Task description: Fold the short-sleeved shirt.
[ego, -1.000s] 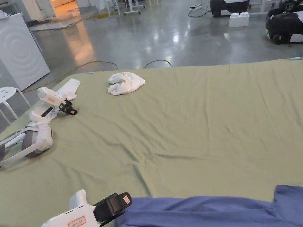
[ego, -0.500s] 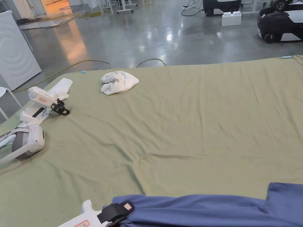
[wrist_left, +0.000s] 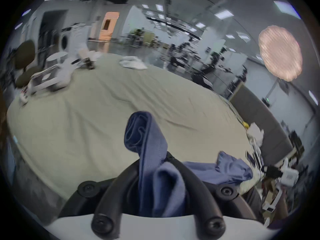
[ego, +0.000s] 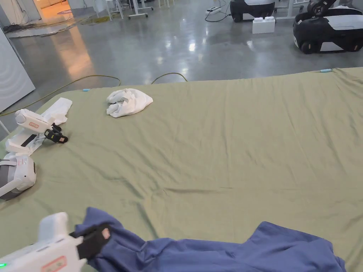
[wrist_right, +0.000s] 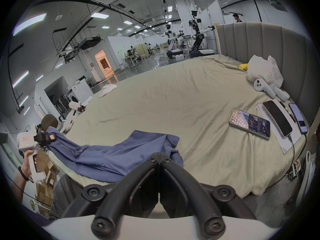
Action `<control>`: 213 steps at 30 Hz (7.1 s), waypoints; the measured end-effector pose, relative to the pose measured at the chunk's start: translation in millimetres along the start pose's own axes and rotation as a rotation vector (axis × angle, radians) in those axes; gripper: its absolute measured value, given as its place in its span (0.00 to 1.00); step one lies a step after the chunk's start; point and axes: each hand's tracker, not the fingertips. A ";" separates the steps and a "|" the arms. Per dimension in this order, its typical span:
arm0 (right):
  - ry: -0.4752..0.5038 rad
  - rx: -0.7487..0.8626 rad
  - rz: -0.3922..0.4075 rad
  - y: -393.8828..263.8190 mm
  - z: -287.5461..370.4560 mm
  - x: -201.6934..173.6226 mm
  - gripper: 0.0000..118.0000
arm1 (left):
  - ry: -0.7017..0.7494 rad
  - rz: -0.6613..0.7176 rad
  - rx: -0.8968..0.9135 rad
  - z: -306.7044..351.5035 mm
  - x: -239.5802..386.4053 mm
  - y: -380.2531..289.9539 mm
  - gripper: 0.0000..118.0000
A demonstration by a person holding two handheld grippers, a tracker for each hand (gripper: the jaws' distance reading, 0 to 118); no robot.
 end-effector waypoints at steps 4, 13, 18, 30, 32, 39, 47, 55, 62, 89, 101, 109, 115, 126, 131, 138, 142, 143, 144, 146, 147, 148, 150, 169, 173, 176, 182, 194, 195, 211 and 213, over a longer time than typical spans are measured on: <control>0.009 0.010 -0.004 -1.1 6.4 2.4 0.00 | -0.128 -0.065 -0.117 -68.1 82.3 -43.6 0.07; -0.054 -0.004 -0.012 -16.2 28.1 9.2 0.00 | -0.254 -0.095 -0.278 -122.2 137.6 -67.9 0.74; -0.018 0.000 -0.058 -27.2 28.1 29.7 0.00 | -0.306 0.038 -0.199 -100.1 111.2 -54.8 0.70; -0.014 -0.015 -0.031 -32.6 26.6 21.6 0.00 | -0.315 0.045 -0.407 -152.7 125.1 -93.0 0.25; -0.007 -0.021 -0.033 -32.0 25.2 15.3 0.00 | -0.352 0.067 -0.336 -124.7 105.3 -78.1 0.78; 0.007 -0.058 0.004 -35.6 16.1 -4.4 0.00 | -0.205 0.247 -0.255 -73.3 -3.5 -61.6 0.84; 0.024 -0.084 0.028 -28.8 19.5 -35.3 0.00 | -0.272 0.479 -0.252 -102.1 -13.4 -95.2 0.67; 0.037 -0.080 0.020 -21.5 19.8 -39.0 0.00 | -0.250 0.542 -0.201 -72.6 -19.6 -75.1 0.15; 0.070 -0.088 0.014 -23.3 11.2 -29.0 0.00 | -0.063 0.107 -0.109 -5.5 -8.8 1.5 0.15; 0.006 -0.034 -0.085 -51.3 50.5 19.4 0.00 | -0.301 0.073 -0.425 -200.6 168.2 -103.4 0.00; 0.253 -0.280 0.259 4.3 -91.2 -85.8 0.00 | -0.372 0.046 -0.214 -92.0 115.7 -41.5 0.83; 0.106 -0.539 0.363 -1.2 -201.0 -111.8 0.00 | -0.339 0.251 -0.235 -87.0 50.2 -54.2 0.83; 0.059 -0.492 0.399 -13.6 -184.1 -121.0 0.00 | -0.408 0.456 -0.415 -157.1 51.0 -90.9 0.62; 0.235 -0.372 0.184 20.3 -136.9 -96.4 0.00 | -0.346 0.467 -0.286 -107.5 20.9 -62.2 0.30; 0.282 -0.376 0.101 8.1 -108.4 -75.0 0.00 | -0.070 0.376 -0.208 -48.1 -99.4 -6.1 0.30; 0.257 -0.378 0.010 -4.0 -107.4 -58.3 0.00 | 0.386 0.233 -0.248 -41.3 -168.8 22.5 0.55; 0.228 -0.316 0.082 5.6 -92.1 -56.8 0.00 | 0.472 0.263 -0.118 -29.1 -186.2 43.7 0.74; 0.209 -0.279 0.095 10.3 -88.5 -56.3 0.00 | 0.506 0.227 -0.074 -21.2 -185.5 49.9 0.74; 0.194 -0.238 0.094 16.0 -84.2 -56.3 0.00 | 0.497 0.179 -0.021 -12.2 -175.6 54.4 0.74; 0.212 -0.146 0.047 29.8 -75.9 -56.1 0.00 | 0.362 0.038 0.076 7.9 -141.0 62.9 0.74; 0.216 -0.107 0.030 35.9 -71.4 -57.9 0.00 | 0.329 -0.011 0.108 17.2 -116.3 63.1 0.73; 0.207 -0.063 0.026 42.9 -65.7 -60.3 0.00 | 0.297 -0.069 0.135 25.1 -91.2 64.0 0.73; 0.189 0.008 0.075 52.6 -51.6 -68.5 0.00 | 0.220 -0.206 0.216 37.3 -43.1 60.6 0.73; 0.000 0.377 0.297 51.1 43.5 -97.5 0.00 | 0.130 -0.379 0.456 73.9 147.2 -23.6 0.00; -0.054 0.372 0.295 49.3 37.9 -96.5 0.23 | 0.159 -0.381 0.448 77.1 143.9 -14.1 0.41; -0.045 0.309 0.304 48.7 30.4 -94.9 0.93 | 0.156 -0.355 0.441 76.0 142.3 -13.3 0.94; 0.006 0.320 0.275 42.9 31.1 -97.4 0.99 | 0.052 -0.281 0.456 78.7 133.8 -12.4 0.94; 0.029 0.343 0.267 46.6 35.0 -98.3 1.00 | 0.024 -0.253 0.417 79.1 126.2 -18.3 0.94; 0.029 0.345 0.263 46.9 34.9 -98.6 1.00 | 0.029 -0.252 0.416 79.2 126.8 -17.9 0.95; -0.013 0.193 -0.021 70.6 45.7 -102.7 1.00 | 0.014 -0.225 0.389 79.0 125.9 -9.2 0.94; -0.057 0.136 -0.071 68.2 46.3 -103.4 1.00 | -0.006 -0.221 0.382 78.7 125.9 -8.3 0.94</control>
